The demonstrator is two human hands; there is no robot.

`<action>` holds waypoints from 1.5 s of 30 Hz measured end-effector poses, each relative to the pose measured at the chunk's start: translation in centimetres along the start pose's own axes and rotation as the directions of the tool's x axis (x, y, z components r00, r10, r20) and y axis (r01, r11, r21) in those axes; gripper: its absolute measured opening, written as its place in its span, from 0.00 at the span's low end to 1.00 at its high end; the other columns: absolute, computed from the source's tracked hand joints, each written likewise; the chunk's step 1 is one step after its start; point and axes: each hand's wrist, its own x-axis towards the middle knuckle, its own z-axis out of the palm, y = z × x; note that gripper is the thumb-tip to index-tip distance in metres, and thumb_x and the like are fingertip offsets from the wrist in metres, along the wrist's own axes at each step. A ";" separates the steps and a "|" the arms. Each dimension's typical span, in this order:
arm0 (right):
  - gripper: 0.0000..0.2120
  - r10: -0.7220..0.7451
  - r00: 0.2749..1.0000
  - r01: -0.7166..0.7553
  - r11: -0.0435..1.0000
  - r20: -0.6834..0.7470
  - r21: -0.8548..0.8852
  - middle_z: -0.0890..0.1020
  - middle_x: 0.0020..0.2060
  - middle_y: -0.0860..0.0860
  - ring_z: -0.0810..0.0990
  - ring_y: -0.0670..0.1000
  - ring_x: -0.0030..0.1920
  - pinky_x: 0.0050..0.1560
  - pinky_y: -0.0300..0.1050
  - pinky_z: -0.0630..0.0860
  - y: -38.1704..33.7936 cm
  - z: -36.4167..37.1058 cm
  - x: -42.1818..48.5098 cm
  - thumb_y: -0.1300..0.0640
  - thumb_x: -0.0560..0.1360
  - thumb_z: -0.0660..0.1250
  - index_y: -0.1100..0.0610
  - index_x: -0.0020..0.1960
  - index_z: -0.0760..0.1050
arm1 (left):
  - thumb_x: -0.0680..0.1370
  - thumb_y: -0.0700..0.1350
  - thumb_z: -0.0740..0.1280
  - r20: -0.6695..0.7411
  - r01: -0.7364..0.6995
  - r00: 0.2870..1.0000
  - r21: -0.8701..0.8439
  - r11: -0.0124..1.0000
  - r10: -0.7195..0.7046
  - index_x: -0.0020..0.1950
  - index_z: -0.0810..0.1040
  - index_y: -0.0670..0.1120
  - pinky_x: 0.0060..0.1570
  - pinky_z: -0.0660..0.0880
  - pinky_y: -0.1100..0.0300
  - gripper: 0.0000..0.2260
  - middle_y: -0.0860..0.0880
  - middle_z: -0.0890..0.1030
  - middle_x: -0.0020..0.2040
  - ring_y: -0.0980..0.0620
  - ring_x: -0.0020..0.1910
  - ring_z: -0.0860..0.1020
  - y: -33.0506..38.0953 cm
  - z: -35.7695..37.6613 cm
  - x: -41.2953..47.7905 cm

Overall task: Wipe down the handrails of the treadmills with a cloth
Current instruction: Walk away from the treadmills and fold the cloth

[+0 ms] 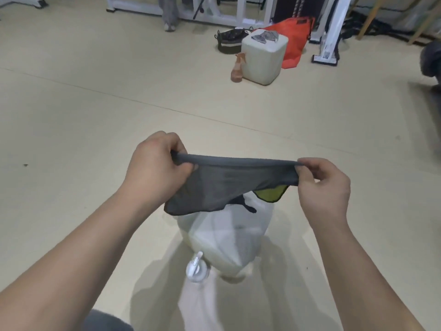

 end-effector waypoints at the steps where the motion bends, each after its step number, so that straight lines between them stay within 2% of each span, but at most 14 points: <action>1: 0.10 -0.025 1.000 0.025 0.999 0.013 -0.023 0.83 0.44 0.39 0.79 0.34 0.46 0.46 0.32 0.75 1.5 0.9 0.2 0.61 0.79 0.67 0.47 0.47 0.82 | 0.70 0.44 0.77 -0.017 0.011 1.000 -0.038 0.999 -0.011 0.37 0.76 0.51 0.39 0.77 0.51 0.10 0.53 0.77 0.41 0.52 0.39 0.78 -0.9 1.3 0.1; 3: 0.10 -0.102 0.994 0.104 0.991 0.025 -0.090 0.78 0.52 0.43 0.75 0.33 0.51 0.46 0.25 0.69 4.6 2.5 0.8 0.59 0.81 0.66 0.47 0.49 0.84 | 0.70 0.44 0.77 -0.021 0.031 0.999 -0.092 0.995 -0.033 0.37 0.77 0.52 0.39 0.79 0.51 0.10 0.54 0.77 0.41 0.53 0.39 0.79 -2.6 3.9 0.0; 6: 0.10 -0.158 0.987 0.157 0.930 0.023 -0.332 0.69 0.55 0.45 0.73 0.43 0.55 0.48 0.38 0.72 8.3 3.7 1.9 0.51 0.82 0.64 0.41 0.55 0.83 | 0.72 0.40 0.71 0.057 0.046 0.998 -0.128 0.991 -0.039 0.41 0.82 0.55 0.46 0.81 0.51 0.09 0.56 0.80 0.45 0.54 0.45 0.81 -4.8 6.8 -0.6; 13: 0.12 0.023 0.994 0.028 0.890 0.108 -0.456 0.82 0.37 0.48 0.82 0.55 0.40 0.41 0.50 0.78 8.1 3.8 2.2 0.44 0.83 0.56 0.45 0.48 0.76 | 0.75 0.45 0.74 -0.016 0.015 1.000 0.067 0.998 -0.014 0.40 0.81 0.57 0.44 0.78 0.50 0.07 0.57 0.78 0.43 0.56 0.44 0.79 -6.9 7.0 -1.3; 16: 0.13 0.141 0.976 -0.101 0.969 0.165 -0.225 0.84 0.38 0.53 0.85 0.56 0.32 0.38 0.55 0.83 7.8 4.1 1.9 0.48 0.85 0.56 0.50 0.47 0.76 | 0.75 0.46 0.74 -0.025 0.038 0.999 -0.042 0.998 -0.039 0.39 0.77 0.55 0.39 0.76 0.53 0.09 0.56 0.77 0.46 0.61 0.39 0.79 -7.2 7.7 -1.4; 20: 0.13 0.153 0.977 -0.167 0.982 0.150 0.087 0.85 0.44 0.55 0.87 0.54 0.40 0.46 0.53 0.85 7.1 5.1 2.0 0.51 0.86 0.58 0.57 0.49 0.75 | 0.79 0.40 0.67 0.024 0.117 0.993 -0.335 0.935 -0.116 0.42 0.71 0.53 0.40 0.80 0.48 0.10 0.55 0.85 0.40 0.50 0.39 0.85 -6.4 8.1 -1.3; 25: 0.14 0.095 0.995 -0.100 0.980 0.035 0.172 0.81 0.39 0.53 0.79 0.51 0.41 0.50 0.48 0.78 6.5 4.7 2.2 0.49 0.83 0.66 0.58 0.45 0.80 | 0.79 0.43 0.70 -0.079 0.084 0.987 -0.474 0.876 -0.138 0.43 0.72 0.51 0.33 0.76 0.51 0.08 0.45 0.80 0.34 0.40 0.34 0.80 -5.2 7.3 -1.3; 28: 0.13 0.194 0.938 -0.297 0.877 0.287 0.377 0.87 0.51 0.55 0.86 0.56 0.53 0.60 0.56 0.82 5.5 4.3 2.4 0.51 0.79 0.72 0.61 0.53 0.83 | 0.78 0.44 0.72 -0.121 0.049 0.985 -0.487 0.872 -0.123 0.43 0.74 0.50 0.30 0.75 0.54 0.08 0.46 0.80 0.35 0.43 0.32 0.77 -5.2 7.0 -1.1; 30: 0.22 0.163 0.896 -0.330 0.866 0.413 0.375 0.85 0.55 0.54 0.85 0.51 0.54 0.60 0.54 0.81 5.1 4.0 2.4 0.53 0.69 0.81 0.56 0.60 0.82 | 0.77 0.45 0.73 -0.154 0.030 0.982 -0.444 0.896 -0.110 0.43 0.74 0.50 0.32 0.76 0.55 0.08 0.49 0.79 0.35 0.49 0.30 0.76 -5.4 6.7 -0.8; 34: 0.34 0.024 0.839 -0.032 0.999 0.543 0.005 0.78 0.58 0.44 0.80 0.40 0.55 0.53 0.37 0.78 4.0 2.4 2.5 0.63 0.63 0.83 0.41 0.64 0.78 | 0.77 0.43 0.74 -0.183 0.038 0.976 -0.392 0.919 -0.118 0.45 0.75 0.51 0.32 0.73 0.69 0.08 0.52 0.81 0.39 0.52 0.33 0.77 -6.4 6.1 -0.1; 37: 0.28 -0.017 0.757 0.316 0.885 0.653 -0.343 0.67 0.55 0.40 0.73 0.36 0.54 0.46 0.28 0.74 3.8 1.4 2.6 0.64 0.69 0.77 0.37 0.58 0.78 | 0.77 0.41 0.74 -0.143 0.045 0.982 -0.449 0.892 -0.122 0.52 0.79 0.54 0.39 0.75 0.70 0.10 0.51 0.82 0.42 0.52 0.39 0.79 -7.0 5.2 0.1; 40: 0.12 -0.175 0.879 0.355 0.861 0.443 -0.364 0.69 0.51 0.43 0.73 0.35 0.50 0.43 0.23 0.69 3.9 1.3 3.6 0.64 0.73 0.74 0.46 0.48 0.83 | 0.78 0.40 0.73 -0.141 0.030 0.985 -0.420 0.907 -0.098 0.57 0.84 0.54 0.41 0.73 0.74 0.12 0.54 0.84 0.44 0.60 0.38 0.79 -6.9 4.6 0.4; 42: 0.08 -0.267 0.917 0.371 0.844 0.296 -0.387 0.73 0.47 0.45 0.75 0.40 0.49 0.45 0.28 0.70 3.7 1.4 4.5 0.60 0.75 0.72 0.47 0.42 0.83 | 0.78 0.41 0.73 -0.177 0.020 0.980 -0.347 0.938 -0.086 0.49 0.86 0.53 0.36 0.72 0.73 0.07 0.56 0.85 0.41 0.59 0.36 0.80 -6.5 4.6 1.1; 45: 0.06 -0.367 0.920 0.389 0.821 0.137 -0.418 0.76 0.45 0.44 0.76 0.49 0.49 0.48 0.50 0.77 2.7 1.7 5.2 0.53 0.76 0.70 0.47 0.40 0.79 | 0.80 0.39 0.69 -0.146 0.069 0.977 -0.477 0.876 -0.156 0.48 0.83 0.48 0.33 0.78 0.66 0.05 0.48 0.85 0.43 0.53 0.33 0.84 -5.1 4.9 2.8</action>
